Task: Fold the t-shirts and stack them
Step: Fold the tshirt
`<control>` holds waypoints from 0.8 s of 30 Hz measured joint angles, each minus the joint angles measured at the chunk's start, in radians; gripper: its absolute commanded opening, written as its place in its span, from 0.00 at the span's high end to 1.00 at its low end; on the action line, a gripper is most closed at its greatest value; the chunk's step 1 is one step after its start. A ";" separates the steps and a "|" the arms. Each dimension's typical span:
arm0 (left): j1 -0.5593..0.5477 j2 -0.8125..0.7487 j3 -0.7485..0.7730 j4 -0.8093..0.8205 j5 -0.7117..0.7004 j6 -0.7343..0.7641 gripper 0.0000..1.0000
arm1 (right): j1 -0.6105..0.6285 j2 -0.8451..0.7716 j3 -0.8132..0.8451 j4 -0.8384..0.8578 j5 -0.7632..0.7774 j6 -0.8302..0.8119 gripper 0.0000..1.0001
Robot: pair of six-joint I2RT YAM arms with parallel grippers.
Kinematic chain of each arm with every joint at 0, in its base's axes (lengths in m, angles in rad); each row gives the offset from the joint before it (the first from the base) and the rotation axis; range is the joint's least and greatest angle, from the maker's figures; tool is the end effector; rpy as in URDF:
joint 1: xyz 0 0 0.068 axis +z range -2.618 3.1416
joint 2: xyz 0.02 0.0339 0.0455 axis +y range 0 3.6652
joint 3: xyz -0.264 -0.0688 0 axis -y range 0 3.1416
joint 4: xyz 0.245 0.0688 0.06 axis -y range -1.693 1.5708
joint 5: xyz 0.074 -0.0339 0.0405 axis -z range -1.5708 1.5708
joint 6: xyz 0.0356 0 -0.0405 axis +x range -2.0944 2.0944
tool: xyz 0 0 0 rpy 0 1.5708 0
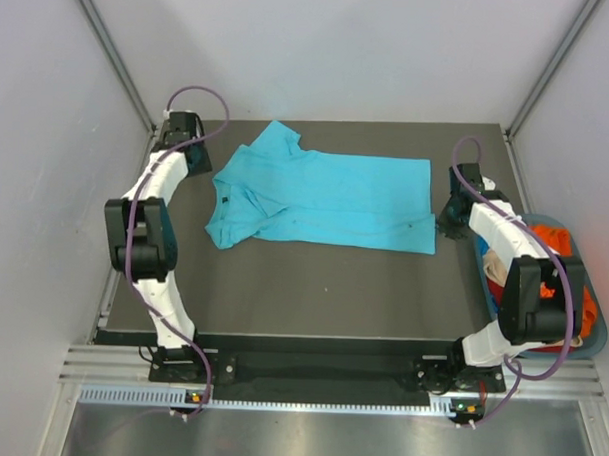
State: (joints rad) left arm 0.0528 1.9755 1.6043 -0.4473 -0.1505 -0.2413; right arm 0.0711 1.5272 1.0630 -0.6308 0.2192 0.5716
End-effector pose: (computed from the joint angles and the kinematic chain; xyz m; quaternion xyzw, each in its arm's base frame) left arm 0.4477 0.0290 0.2435 -0.1632 0.9134 0.0351 0.3713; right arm 0.3040 0.0139 0.2245 0.2642 0.9295 -0.0269 0.2558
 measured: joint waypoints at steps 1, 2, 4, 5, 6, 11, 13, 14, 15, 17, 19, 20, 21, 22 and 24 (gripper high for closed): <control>0.000 -0.038 -0.026 -0.011 0.000 -0.011 0.60 | 0.003 0.000 0.000 -0.007 -0.001 0.001 0.82; 0.000 -0.082 -0.058 -0.029 0.000 -0.026 0.60 | 0.006 0.000 -0.001 -0.011 -0.003 0.006 0.82; 0.000 -0.156 -0.138 -0.042 0.011 -0.054 0.60 | 0.009 0.000 -0.003 -0.015 -0.007 0.017 0.81; 0.000 -0.189 -0.185 -0.048 0.029 -0.070 0.60 | 0.010 -0.003 -0.009 -0.012 -0.008 0.027 0.80; 0.000 -0.214 -0.231 -0.053 0.047 -0.082 0.60 | 0.011 -0.005 -0.014 -0.014 -0.010 0.035 0.80; 0.000 -0.283 -0.437 -0.072 0.145 -0.143 0.59 | 0.016 -0.012 -0.055 -0.012 -0.013 0.101 0.77; 0.000 -0.298 -0.491 -0.074 0.177 -0.161 0.58 | 0.018 -0.012 -0.076 -0.009 -0.014 0.133 0.77; 0.000 -0.309 -0.517 -0.072 0.193 -0.170 0.55 | 0.019 -0.012 -0.084 -0.006 -0.016 0.148 0.77; 0.000 -0.330 -0.551 -0.064 0.214 -0.182 0.54 | 0.019 -0.012 -0.093 -0.005 -0.017 0.166 0.76; 0.002 -0.369 -0.602 -0.047 0.241 -0.203 0.53 | 0.019 -0.012 -0.106 0.002 -0.020 0.195 0.76; 0.004 -0.406 -0.642 -0.029 0.268 -0.225 0.53 | 0.019 -0.010 -0.117 0.013 -0.025 0.221 0.76; 0.006 -0.419 -0.656 -0.020 0.277 -0.237 0.53 | 0.019 -0.007 -0.121 0.017 -0.026 0.235 0.76; 0.007 -0.424 -0.663 -0.013 0.285 -0.246 0.53 | 0.019 -0.002 -0.122 0.020 -0.026 0.245 0.76; 0.009 -0.426 -0.667 -0.003 0.290 -0.257 0.53 | 0.019 0.002 -0.122 0.023 -0.026 0.253 0.76; 0.010 -0.426 -0.671 0.019 0.293 -0.277 0.53 | 0.020 0.011 -0.124 0.032 -0.024 0.269 0.76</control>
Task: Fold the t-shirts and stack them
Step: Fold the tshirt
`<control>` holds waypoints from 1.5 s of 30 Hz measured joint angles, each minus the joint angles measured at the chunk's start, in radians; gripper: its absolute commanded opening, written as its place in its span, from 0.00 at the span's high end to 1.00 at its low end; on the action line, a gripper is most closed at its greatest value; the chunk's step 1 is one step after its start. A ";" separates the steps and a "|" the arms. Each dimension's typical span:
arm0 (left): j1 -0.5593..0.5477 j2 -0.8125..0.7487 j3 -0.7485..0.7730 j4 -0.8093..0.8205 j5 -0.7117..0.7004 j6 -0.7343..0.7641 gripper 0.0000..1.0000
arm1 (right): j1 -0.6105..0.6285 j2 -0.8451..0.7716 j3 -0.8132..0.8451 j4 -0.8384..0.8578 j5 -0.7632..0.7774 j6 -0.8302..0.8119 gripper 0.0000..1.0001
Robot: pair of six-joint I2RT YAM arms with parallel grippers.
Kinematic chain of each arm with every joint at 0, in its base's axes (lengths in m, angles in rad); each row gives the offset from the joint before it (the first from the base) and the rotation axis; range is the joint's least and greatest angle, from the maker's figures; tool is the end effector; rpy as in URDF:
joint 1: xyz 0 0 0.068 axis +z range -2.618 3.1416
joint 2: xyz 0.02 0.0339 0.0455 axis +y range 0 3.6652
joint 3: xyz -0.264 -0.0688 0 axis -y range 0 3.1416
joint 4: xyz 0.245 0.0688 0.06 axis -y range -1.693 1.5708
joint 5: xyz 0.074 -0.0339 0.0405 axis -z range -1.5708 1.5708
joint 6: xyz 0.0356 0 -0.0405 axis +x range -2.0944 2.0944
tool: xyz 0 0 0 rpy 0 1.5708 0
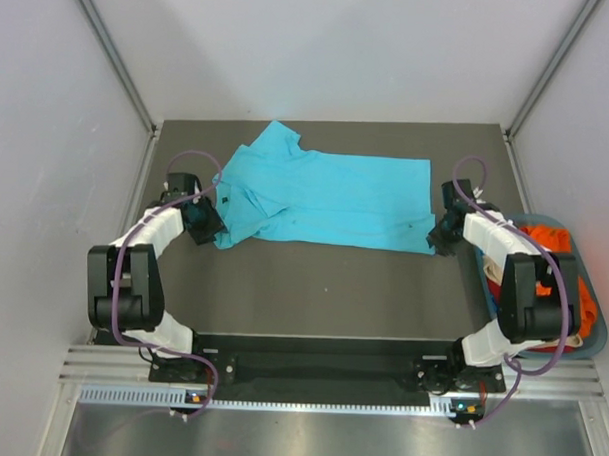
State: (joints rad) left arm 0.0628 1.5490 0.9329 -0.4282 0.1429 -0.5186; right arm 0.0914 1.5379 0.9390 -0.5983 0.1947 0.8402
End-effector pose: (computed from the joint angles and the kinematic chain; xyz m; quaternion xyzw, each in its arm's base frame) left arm 0.3035 0.0140 0.1904 -0.2582 0.9280 -0.1258 0.2373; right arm 0.2867 0.0194 0.1874 0.3745 0.9036 -0.0023 0.2080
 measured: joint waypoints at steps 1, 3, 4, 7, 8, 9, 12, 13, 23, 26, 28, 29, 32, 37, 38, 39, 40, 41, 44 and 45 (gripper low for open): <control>0.000 0.000 -0.002 0.010 0.000 -0.007 0.53 | 0.000 0.002 -0.004 0.009 0.002 0.005 0.76; 0.001 0.000 -0.008 0.029 0.000 -0.020 0.53 | 0.000 0.008 -0.010 0.023 0.003 0.014 0.76; 0.001 0.000 -0.010 0.035 0.000 -0.026 0.53 | 0.000 0.011 -0.012 0.029 0.002 0.017 0.76; 0.001 0.000 -0.014 0.052 -0.001 -0.036 0.54 | 0.000 0.025 -0.016 0.051 0.003 0.018 0.76; 0.001 0.000 -0.014 0.056 -0.003 -0.037 0.54 | 0.001 0.030 -0.016 0.058 0.003 0.018 0.76; 0.001 0.000 -0.014 0.058 -0.008 -0.037 0.54 | 0.001 0.034 -0.016 0.062 0.003 0.018 0.76; 0.001 0.000 -0.017 0.064 -0.043 -0.038 0.55 | 0.001 0.050 -0.016 0.073 0.003 0.017 0.76; 0.001 -0.003 -0.023 0.068 -0.060 -0.041 0.55 | 0.001 0.056 -0.016 0.078 0.003 0.017 0.76; 0.002 -0.100 -0.079 0.094 -0.167 -0.085 0.54 | 0.005 0.071 -0.023 0.101 0.016 0.018 0.76; 0.002 -0.097 -0.098 0.115 -0.163 -0.101 0.54 | 0.005 0.071 -0.023 0.102 0.016 0.017 0.74; 0.002 -0.097 -0.120 0.130 -0.162 -0.111 0.53 | 0.005 0.071 -0.023 0.101 0.018 0.017 0.72; 0.002 -0.097 -0.130 0.135 -0.163 -0.113 0.53 | 0.005 0.071 -0.023 0.100 0.020 0.016 0.71; 0.003 -0.092 -0.145 0.138 -0.163 -0.117 0.54 | 0.005 0.071 -0.022 0.093 0.022 0.014 0.69; 0.003 -0.065 -0.145 0.155 -0.164 -0.125 0.54 | 0.005 0.071 -0.021 0.068 0.024 0.010 0.68; 0.003 -0.060 -0.146 0.157 -0.165 -0.127 0.54 | 0.005 0.071 -0.020 0.065 0.024 0.010 0.67; 0.003 -0.056 -0.147 0.160 -0.166 -0.127 0.55 | 0.005 0.071 -0.018 0.060 0.025 0.010 0.67; 0.003 -0.051 -0.148 0.163 -0.167 -0.129 0.55 | 0.005 0.071 -0.016 0.056 0.025 0.010 0.67; 0.003 -0.045 -0.148 0.166 -0.167 -0.130 0.56 | 0.005 0.071 -0.014 0.055 0.026 0.010 0.67; 0.003 -0.024 -0.150 0.182 -0.165 -0.136 0.58 | 0.005 0.073 -0.014 0.055 0.026 0.010 0.68; 0.003 -0.017 -0.151 0.187 -0.164 -0.138 0.63 | 0.006 0.075 -0.014 0.056 0.025 0.010 0.68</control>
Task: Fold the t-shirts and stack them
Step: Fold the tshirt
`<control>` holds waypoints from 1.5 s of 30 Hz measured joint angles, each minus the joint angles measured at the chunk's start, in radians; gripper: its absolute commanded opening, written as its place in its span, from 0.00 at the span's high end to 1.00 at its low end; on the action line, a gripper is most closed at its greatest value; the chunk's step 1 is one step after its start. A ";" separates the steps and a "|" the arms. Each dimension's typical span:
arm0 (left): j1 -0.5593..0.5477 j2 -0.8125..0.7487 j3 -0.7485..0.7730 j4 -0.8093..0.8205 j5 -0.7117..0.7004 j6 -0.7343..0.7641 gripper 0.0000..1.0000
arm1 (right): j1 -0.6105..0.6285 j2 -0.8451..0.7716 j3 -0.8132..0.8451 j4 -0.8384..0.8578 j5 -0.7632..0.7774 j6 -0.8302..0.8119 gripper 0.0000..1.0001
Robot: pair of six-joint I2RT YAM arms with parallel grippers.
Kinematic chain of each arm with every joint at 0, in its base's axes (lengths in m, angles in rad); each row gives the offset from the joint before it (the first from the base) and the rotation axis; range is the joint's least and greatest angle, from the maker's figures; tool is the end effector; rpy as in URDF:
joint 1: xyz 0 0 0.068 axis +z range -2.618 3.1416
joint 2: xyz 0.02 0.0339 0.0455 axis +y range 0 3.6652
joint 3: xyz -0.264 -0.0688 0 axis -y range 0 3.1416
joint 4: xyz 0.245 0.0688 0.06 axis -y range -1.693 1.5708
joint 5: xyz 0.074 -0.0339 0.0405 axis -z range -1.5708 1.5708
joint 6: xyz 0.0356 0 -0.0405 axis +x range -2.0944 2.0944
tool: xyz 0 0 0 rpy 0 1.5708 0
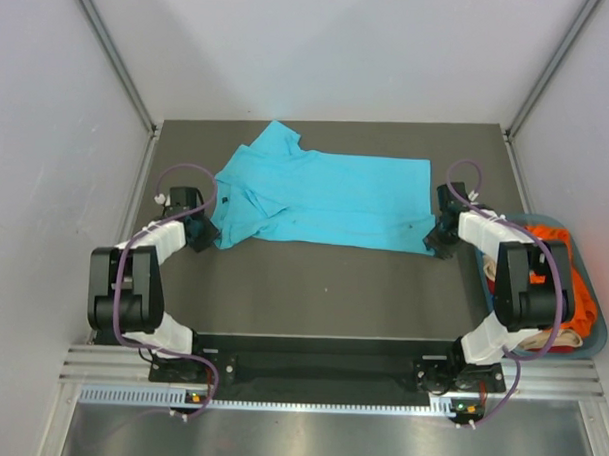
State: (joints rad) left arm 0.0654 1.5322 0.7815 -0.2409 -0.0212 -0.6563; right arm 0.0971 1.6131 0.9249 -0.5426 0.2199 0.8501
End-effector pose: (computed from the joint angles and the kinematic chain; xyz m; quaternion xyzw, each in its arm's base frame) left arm 0.2892 0.0197 0.1623 -0.3412 0.8955 -0.0734 0.2761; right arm 0.2941 0.0208 0.1655 0.3774 0.9042 -0.0195 0.1990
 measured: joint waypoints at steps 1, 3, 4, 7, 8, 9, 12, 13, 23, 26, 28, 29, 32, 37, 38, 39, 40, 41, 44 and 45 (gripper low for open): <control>0.000 0.003 0.000 0.010 0.000 -0.003 0.68 | 0.000 0.002 0.000 0.000 0.001 0.000 0.69; 0.000 0.010 0.000 0.016 -0.002 -0.008 0.84 | 0.002 0.002 0.000 0.002 0.003 0.001 0.72; 0.000 0.014 0.000 0.017 -0.003 -0.008 0.89 | 0.003 0.002 0.000 0.003 0.004 0.001 0.81; 0.000 0.016 0.000 0.016 -0.016 -0.010 1.00 | 0.007 0.004 0.000 0.013 0.008 -0.002 1.00; 0.000 0.016 0.000 0.016 -0.022 -0.008 1.00 | 0.008 0.004 0.000 0.016 0.010 -0.005 1.00; 0.000 0.016 0.000 0.012 -0.026 -0.008 1.00 | 0.011 0.004 0.000 0.018 0.013 -0.009 1.00; -0.001 0.016 0.009 -0.009 -0.056 -0.003 1.00 | 0.013 0.003 0.000 0.019 0.014 -0.029 1.00; -0.001 0.016 0.014 -0.023 -0.073 -0.002 1.00 | 0.013 0.002 0.000 0.021 0.015 -0.040 1.00; -0.001 0.015 0.031 -0.090 -0.153 0.000 1.00 | 0.013 -0.042 -0.053 0.052 0.044 -0.113 1.00; -0.001 0.008 0.030 -0.109 -0.157 0.000 1.00 | 0.014 -0.050 -0.063 0.064 0.044 -0.132 1.00; -0.001 -0.004 0.027 -0.134 -0.160 0.001 1.00 | 0.014 -0.062 -0.076 0.074 0.044 -0.145 1.00; -0.001 -0.012 0.023 -0.145 -0.161 0.001 1.00 | 0.014 -0.069 -0.083 0.074 0.045 -0.150 1.00; -0.001 -0.038 0.005 -0.171 -0.161 0.001 1.00 | 0.014 -0.092 -0.103 0.070 0.044 -0.166 1.00; -0.001 -0.080 -0.018 -0.209 -0.160 0.001 0.94 | 0.014 -0.127 -0.127 0.065 0.037 -0.183 1.00; -0.001 -0.090 -0.019 -0.215 -0.159 0.001 0.81 | 0.014 -0.127 -0.127 0.064 0.037 -0.185 1.00; -0.001 -0.102 -0.021 -0.219 -0.156 0.005 0.75 | 0.014 -0.127 -0.127 0.063 0.037 -0.186 1.00; -0.001 -0.117 -0.021 -0.224 -0.155 0.004 0.69 | 0.014 -0.127 -0.127 0.059 0.037 -0.187 0.96; -0.001 -0.132 -0.021 -0.230 -0.154 0.006 0.64 | 0.014 -0.127 -0.126 0.053 0.039 -0.188 0.94; 0.000 -0.171 -0.013 -0.254 -0.152 0.008 0.58 | 0.014 -0.127 -0.116 0.019 0.043 -0.198 0.84; 0.000 -0.180 -0.002 -0.269 -0.152 0.013 0.56 | 0.014 -0.127 -0.108 0.003 0.045 -0.205 0.79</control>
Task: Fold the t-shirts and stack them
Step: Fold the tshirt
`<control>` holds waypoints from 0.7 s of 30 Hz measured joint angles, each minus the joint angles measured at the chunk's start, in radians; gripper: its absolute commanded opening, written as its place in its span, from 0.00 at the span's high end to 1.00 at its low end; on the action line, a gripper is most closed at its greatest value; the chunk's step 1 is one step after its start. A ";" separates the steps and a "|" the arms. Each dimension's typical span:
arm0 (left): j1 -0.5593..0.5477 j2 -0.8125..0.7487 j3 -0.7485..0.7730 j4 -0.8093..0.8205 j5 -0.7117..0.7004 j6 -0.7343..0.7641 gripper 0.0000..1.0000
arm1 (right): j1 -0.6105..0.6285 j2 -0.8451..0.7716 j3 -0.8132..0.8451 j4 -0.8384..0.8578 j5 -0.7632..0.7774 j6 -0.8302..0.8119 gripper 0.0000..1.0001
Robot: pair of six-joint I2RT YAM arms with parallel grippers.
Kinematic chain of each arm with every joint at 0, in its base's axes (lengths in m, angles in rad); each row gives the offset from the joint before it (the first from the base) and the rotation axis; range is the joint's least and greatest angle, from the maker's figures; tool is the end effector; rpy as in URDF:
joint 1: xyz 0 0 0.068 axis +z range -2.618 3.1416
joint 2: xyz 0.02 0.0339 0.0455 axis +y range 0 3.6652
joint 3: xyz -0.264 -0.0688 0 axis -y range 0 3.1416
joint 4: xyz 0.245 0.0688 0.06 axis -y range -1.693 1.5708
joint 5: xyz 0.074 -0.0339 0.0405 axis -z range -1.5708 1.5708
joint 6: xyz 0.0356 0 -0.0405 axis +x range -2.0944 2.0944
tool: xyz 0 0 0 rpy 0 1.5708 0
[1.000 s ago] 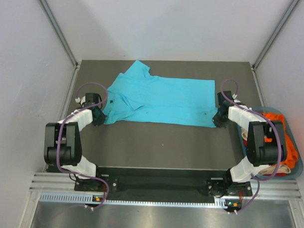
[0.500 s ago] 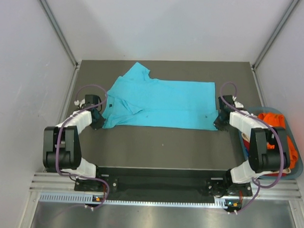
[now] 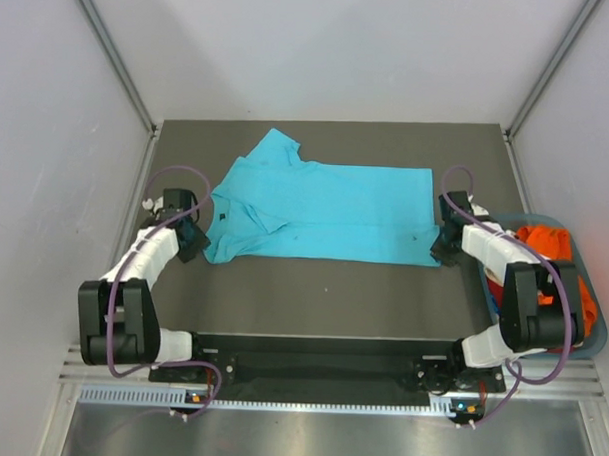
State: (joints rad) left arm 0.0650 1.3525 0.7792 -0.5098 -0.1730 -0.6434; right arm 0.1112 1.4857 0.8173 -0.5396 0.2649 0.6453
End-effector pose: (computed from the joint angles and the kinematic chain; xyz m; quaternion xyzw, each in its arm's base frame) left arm 0.2514 0.0225 0.1924 -0.3549 0.8995 0.0118 0.2545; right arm 0.2649 0.0202 0.1705 0.2803 0.9341 -0.0547 0.2142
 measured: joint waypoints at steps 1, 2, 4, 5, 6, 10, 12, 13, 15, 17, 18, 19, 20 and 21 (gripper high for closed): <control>0.000 -0.003 0.014 -0.015 0.000 0.005 0.55 | 0.000 0.000 0.008 -0.009 0.000 -0.007 0.77; 0.000 -0.010 0.031 -0.026 0.000 0.011 0.53 | 0.000 -0.002 0.018 -0.020 0.000 -0.016 0.75; 0.000 -0.024 0.070 -0.044 0.006 0.023 0.49 | 0.000 -0.016 0.035 -0.035 -0.002 -0.031 0.64; 0.000 -0.035 0.088 -0.044 0.014 0.026 0.49 | 0.000 -0.031 0.046 -0.048 -0.005 -0.040 0.63; 0.000 -0.047 0.103 -0.043 0.028 0.028 0.48 | 0.000 -0.044 0.057 -0.058 -0.005 -0.048 0.61; 0.001 -0.091 0.136 -0.004 0.133 0.023 0.49 | 0.012 -0.070 0.133 -0.087 -0.006 -0.072 0.53; 0.001 -0.090 0.140 0.034 0.208 0.013 0.49 | 0.039 -0.070 0.173 -0.084 -0.005 -0.090 0.48; 0.002 -0.084 0.142 0.053 0.248 0.010 0.49 | 0.063 -0.070 0.188 -0.079 -0.005 -0.097 0.48; 0.004 -0.056 0.157 0.080 0.328 -0.001 0.49 | 0.126 -0.069 0.209 -0.044 -0.009 -0.108 0.46; 0.013 0.003 0.195 0.110 0.413 -0.018 0.50 | 0.203 -0.058 0.227 0.009 -0.016 -0.116 0.45; 0.021 0.034 0.212 0.128 0.452 -0.025 0.50 | 0.237 -0.043 0.240 0.035 -0.018 -0.120 0.42; 0.033 0.064 0.229 0.144 0.492 -0.034 0.50 | 0.267 -0.026 0.252 0.060 -0.018 -0.123 0.41; 0.043 0.089 0.242 0.160 0.519 -0.041 0.50 | 0.306 -0.004 0.265 0.098 -0.019 -0.129 0.39; 0.058 0.116 0.254 0.176 0.542 -0.049 0.51 | 0.336 0.016 0.276 0.127 -0.021 -0.132 0.36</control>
State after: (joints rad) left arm 0.1230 1.4685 1.0328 -0.3340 0.3695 -0.6926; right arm 0.4477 1.5017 1.0935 -0.4126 0.2436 0.5137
